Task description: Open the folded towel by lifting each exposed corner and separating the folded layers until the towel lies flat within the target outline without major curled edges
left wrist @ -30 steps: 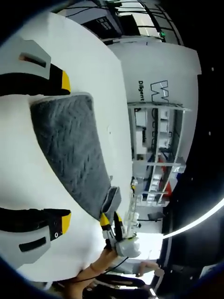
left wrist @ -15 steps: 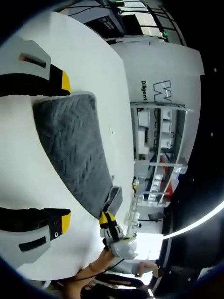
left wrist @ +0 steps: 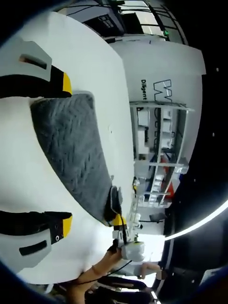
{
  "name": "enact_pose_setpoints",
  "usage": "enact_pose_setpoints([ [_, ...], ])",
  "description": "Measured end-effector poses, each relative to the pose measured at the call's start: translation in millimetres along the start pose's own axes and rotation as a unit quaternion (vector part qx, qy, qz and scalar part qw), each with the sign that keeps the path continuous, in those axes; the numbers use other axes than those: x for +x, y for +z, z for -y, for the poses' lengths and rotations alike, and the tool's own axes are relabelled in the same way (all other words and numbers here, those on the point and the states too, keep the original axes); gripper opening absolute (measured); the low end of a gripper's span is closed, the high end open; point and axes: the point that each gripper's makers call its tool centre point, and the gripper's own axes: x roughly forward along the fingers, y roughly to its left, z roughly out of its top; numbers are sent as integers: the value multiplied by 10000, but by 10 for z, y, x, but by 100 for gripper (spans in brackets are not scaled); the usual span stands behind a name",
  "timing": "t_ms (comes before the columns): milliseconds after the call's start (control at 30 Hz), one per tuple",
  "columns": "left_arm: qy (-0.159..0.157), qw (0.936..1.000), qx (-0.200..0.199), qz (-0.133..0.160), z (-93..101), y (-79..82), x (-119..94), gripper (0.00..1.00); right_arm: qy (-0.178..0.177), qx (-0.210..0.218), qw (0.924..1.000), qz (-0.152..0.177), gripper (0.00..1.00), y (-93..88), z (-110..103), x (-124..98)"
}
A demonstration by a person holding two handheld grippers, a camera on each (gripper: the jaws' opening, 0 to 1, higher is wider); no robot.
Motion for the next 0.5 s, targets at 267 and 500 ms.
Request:
enact_pose_setpoints([
  [267, 78, 10000, 7, -57, -49, -5, -17, 99, -524, 146, 9985, 39, 0, -27, 402, -76],
  [500, 64, 10000, 10, -58, -31, -9, -17, 98, -993, 83, 9949, -142, 0, -163, 840, -294],
])
